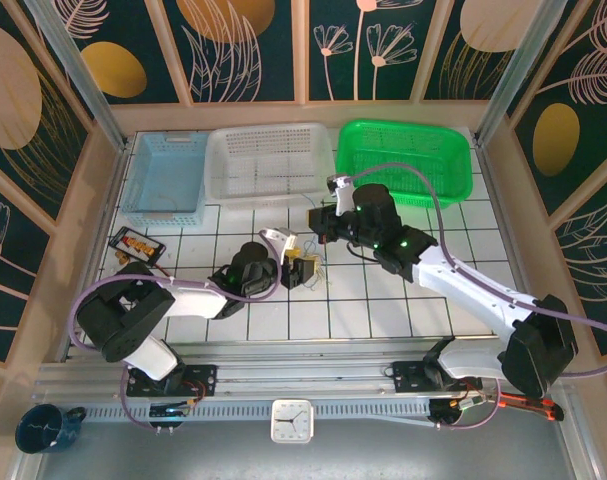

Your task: Untangle the cables

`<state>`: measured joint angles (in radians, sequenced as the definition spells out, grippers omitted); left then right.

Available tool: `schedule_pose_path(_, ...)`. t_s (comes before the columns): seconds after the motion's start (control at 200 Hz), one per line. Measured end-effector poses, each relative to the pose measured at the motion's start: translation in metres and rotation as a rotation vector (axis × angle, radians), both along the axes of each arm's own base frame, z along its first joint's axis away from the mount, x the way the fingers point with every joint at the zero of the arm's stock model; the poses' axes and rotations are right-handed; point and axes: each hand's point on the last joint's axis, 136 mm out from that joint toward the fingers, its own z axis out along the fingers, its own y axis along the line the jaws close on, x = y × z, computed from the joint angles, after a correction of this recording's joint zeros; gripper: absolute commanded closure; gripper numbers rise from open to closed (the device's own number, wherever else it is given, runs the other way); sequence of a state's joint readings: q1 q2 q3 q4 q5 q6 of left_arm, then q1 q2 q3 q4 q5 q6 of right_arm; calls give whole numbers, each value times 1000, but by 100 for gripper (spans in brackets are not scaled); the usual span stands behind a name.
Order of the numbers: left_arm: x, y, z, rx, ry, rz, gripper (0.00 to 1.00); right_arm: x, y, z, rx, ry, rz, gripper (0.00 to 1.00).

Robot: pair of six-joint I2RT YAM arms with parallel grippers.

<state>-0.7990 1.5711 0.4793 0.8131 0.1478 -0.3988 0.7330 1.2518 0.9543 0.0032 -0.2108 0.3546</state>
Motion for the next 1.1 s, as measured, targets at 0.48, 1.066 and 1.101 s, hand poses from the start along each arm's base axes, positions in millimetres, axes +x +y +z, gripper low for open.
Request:
schedule_pose_path(0.48,-4,3,-17,15,35,1,56,0,-2,94,156,-134,9,100)
schedule_pose_path(1.066,-10,8,-31,18,67,1,56,2,-59,202,382,-330,-105,100)
schedule_pose_path(1.101,-10,8,-31,18,68,2,56,4,-61,200,380,-326,-112,100)
